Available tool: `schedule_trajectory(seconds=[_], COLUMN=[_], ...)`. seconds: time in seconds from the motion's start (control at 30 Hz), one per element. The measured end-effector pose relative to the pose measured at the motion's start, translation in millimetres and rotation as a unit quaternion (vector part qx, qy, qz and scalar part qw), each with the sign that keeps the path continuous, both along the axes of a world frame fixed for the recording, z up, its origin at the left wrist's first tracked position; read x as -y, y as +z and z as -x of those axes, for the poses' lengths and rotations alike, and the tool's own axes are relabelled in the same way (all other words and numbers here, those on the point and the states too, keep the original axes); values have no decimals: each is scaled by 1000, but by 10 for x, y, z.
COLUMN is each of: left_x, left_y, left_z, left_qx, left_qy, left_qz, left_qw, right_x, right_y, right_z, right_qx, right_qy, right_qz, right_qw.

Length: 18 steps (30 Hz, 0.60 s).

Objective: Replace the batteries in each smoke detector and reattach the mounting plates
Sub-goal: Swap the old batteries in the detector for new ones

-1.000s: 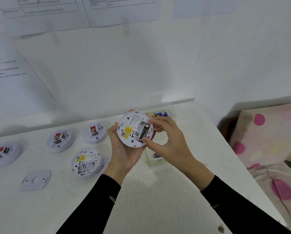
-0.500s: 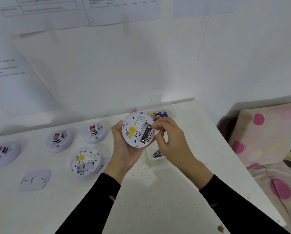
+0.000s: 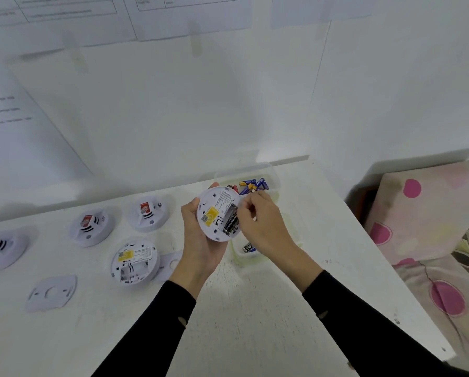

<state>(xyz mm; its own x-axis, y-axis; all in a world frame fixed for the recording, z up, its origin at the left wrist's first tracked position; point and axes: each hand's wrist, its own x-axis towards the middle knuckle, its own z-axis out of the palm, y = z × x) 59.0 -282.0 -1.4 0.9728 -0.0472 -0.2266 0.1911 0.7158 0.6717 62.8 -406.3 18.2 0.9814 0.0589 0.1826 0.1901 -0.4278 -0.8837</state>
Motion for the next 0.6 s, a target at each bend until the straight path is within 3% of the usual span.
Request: schedule_trajectory(seconds=[0.27,0.33,0.4,0.47,0.6], left_x=[-15,-21,-31,-62,-136], left_y=[-48,-71,-78,-86,-107], left_z=[-1,4,3,-4,25], left_qx=[12,1,-12,-29,-39], left_qy=[-14,-10,6,31,43], left_qz=[30,38,48,58,70], left_qw=[999,999,999,997,996], right_x=[119,169,236,322,402], right_y=[64,100,79,-23,-367], right_z=[71,98,55,-38,-187], right_qx=[46,30,21,0,-115], right_qy=[52,69,5,-77,-75], right_qz=[54,-1,-107,-147,-49], right_qw=[996,997,994,986,989])
